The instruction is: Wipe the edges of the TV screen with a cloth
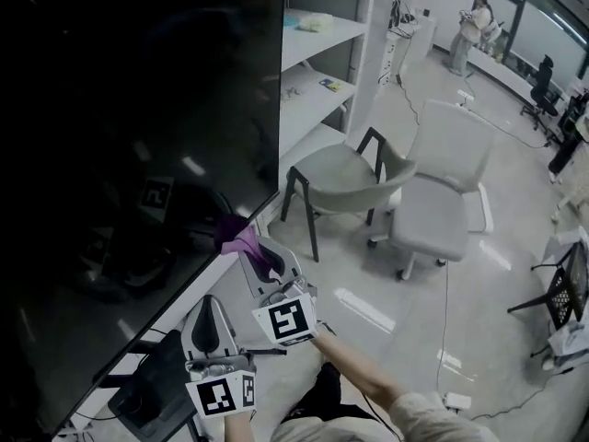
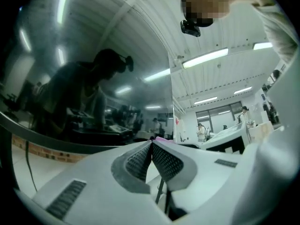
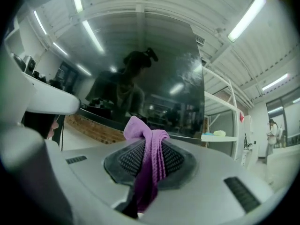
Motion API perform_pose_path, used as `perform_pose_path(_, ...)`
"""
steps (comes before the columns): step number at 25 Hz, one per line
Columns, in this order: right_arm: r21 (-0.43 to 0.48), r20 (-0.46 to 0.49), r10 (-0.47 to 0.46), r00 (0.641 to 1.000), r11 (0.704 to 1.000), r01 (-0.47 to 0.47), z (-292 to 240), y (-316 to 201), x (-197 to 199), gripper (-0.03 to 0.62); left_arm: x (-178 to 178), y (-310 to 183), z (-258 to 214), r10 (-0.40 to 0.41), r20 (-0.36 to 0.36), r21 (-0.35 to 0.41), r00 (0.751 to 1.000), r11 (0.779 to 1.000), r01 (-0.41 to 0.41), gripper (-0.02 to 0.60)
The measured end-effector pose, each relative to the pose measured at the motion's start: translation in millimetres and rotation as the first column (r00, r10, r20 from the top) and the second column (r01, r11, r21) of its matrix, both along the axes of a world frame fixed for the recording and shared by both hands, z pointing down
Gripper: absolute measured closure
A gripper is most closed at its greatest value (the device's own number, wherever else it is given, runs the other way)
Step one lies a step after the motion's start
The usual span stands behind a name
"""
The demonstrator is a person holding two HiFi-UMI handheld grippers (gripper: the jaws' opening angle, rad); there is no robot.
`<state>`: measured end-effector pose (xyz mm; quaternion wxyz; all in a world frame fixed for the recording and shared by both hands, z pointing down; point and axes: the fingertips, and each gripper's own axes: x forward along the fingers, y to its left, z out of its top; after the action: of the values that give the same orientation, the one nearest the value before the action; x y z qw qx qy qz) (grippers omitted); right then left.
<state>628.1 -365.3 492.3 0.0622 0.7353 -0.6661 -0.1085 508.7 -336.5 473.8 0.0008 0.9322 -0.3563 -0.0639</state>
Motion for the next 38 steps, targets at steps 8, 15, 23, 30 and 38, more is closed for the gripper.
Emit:
perform_pose_path(8, -0.055, -0.032, -0.125, 0.992, 0.991, 0.123, 21.9, -4.0, 70.6, 0.531, 122.5, -16.7, 3.4, -0.006, 0.038, 0.038, 0.999, 0.999, 0.004, 0.566)
perform_pose_path(15, -0.123, -0.168, -0.282, 0.944, 0.957, 0.264, 21.9, -1.5, 86.6, 0.531, 166.3, -22.5, -13.4, -0.030, 0.008, 0.020, 1.000, 0.999, 0.030, 0.566)
perform_pose_path(23, -0.141, -0.145, -0.385, 0.912, 0.920, 0.366, 16.3, 2.4, 111.1, 0.531, 168.1, -22.6, -28.6, -0.193, 0.006, 0.008, 0.981, 0.981, 0.193, 0.566)
perform_pose_path(30, -0.131, -0.191, -0.496, 0.847, 0.868, 0.479, -2.7, -7.2, 131.3, 0.531, 191.8, -11.8, -37.1, -0.299, -0.004, 0.001, 0.954, 0.954, 0.299, 0.566)
perform_pose_path(38, 0.008, -0.216, -0.553, 0.804, 0.823, 0.568, -62.8, -12.8, 130.9, 0.531, 189.0, -12.0, -58.3, -0.415, -0.006, 0.049, 0.910, 0.909, 0.414, 0.566)
